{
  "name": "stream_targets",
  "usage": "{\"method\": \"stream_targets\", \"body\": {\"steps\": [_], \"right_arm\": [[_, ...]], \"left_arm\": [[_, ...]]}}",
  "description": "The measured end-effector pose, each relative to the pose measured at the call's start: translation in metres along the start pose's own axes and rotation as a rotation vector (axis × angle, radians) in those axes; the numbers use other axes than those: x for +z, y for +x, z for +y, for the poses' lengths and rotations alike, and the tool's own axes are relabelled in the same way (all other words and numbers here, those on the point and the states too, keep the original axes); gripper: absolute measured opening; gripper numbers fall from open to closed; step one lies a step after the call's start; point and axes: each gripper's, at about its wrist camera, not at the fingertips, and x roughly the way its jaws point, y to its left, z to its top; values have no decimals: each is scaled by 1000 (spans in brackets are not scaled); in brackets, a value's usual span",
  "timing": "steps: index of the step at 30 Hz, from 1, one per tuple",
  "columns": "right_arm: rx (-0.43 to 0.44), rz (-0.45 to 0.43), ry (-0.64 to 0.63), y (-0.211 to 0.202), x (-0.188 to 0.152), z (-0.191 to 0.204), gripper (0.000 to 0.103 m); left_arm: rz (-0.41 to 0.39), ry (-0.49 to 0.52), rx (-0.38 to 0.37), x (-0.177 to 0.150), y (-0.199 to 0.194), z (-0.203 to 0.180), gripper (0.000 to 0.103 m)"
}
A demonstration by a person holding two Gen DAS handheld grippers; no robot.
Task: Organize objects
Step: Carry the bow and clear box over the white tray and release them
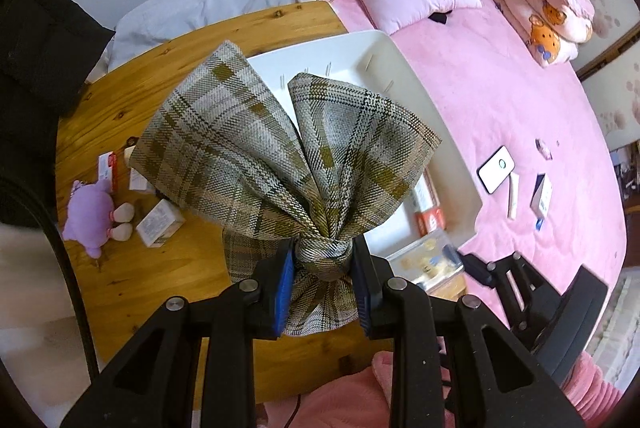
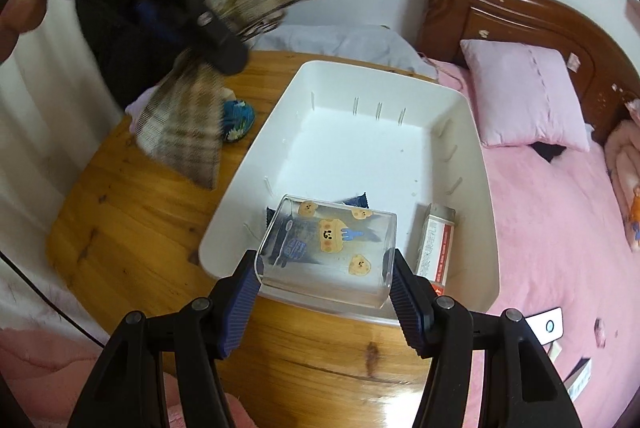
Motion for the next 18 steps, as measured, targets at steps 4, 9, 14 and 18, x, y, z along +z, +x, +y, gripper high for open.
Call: {"method": "stream_targets", "body": {"steps": [4, 9, 14, 18], "right_arm": [[13, 2, -65, 5, 3, -3, 63], [7, 0, -144, 9, 8, -2, 63], [0, 5, -198, 11, 8, -1, 63], [-2, 15, -222, 14, 7, 0, 65]], "left_arm": [[-16, -38, -15, 9, 6, -4, 29], [-51, -72, -37, 16, 6, -5, 31], [-91, -89, -57, 21, 4, -5, 31], [-112, -98, -67, 21, 2, -5, 31]]}}
